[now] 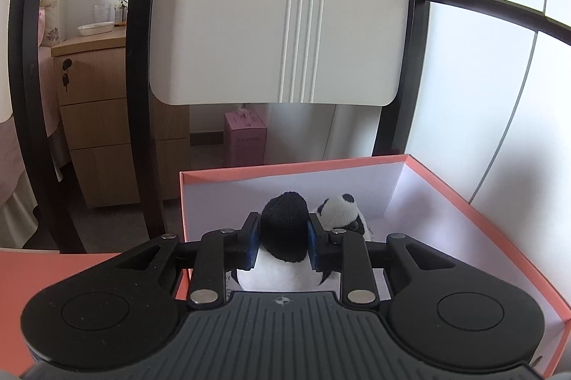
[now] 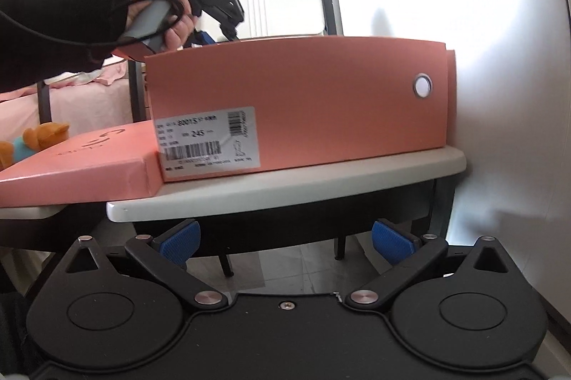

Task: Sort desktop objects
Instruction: 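Lower the panda into the shoe box and open the left tool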

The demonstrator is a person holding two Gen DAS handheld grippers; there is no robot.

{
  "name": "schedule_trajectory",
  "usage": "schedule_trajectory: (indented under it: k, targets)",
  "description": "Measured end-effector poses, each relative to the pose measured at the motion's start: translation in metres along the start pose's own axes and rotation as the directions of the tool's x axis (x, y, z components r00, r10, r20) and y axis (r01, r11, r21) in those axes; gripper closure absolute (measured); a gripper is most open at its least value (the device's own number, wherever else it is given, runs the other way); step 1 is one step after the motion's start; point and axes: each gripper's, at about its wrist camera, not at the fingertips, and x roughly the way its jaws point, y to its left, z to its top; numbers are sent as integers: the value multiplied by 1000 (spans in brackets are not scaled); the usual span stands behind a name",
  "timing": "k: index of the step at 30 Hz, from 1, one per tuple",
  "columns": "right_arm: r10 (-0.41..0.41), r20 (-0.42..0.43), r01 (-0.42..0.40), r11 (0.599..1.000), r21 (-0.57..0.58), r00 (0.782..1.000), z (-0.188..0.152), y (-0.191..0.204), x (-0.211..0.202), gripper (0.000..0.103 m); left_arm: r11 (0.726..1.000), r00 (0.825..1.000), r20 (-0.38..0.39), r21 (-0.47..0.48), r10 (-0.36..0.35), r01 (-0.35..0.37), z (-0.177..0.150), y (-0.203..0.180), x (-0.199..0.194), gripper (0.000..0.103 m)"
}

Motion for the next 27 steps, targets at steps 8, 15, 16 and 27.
schedule_trajectory:
  k: [8, 15, 16, 27]
  targets:
    - [-3, 16, 4, 1000, -13, 1000, 8, 11, -8, 1, 1000, 999, 29, 0, -26, 26, -3, 7, -16, 16]
    - [-2, 35, 3, 1000, -28, 999, 16, 19, -20, 1, 999, 995, 97, 30, -37, 35, -2, 8, -52, 11]
    - [0, 38, 2, 1000, -31, 999, 17, 21, -22, 1, 998, 993, 109, 41, -41, 36, -2, 8, -59, 11]
    - [34, 56, -31, 998, -46, 998, 32, 44, -37, 1, 999, 984, 175, -8, -32, 34, -2, 36, -130, 5]
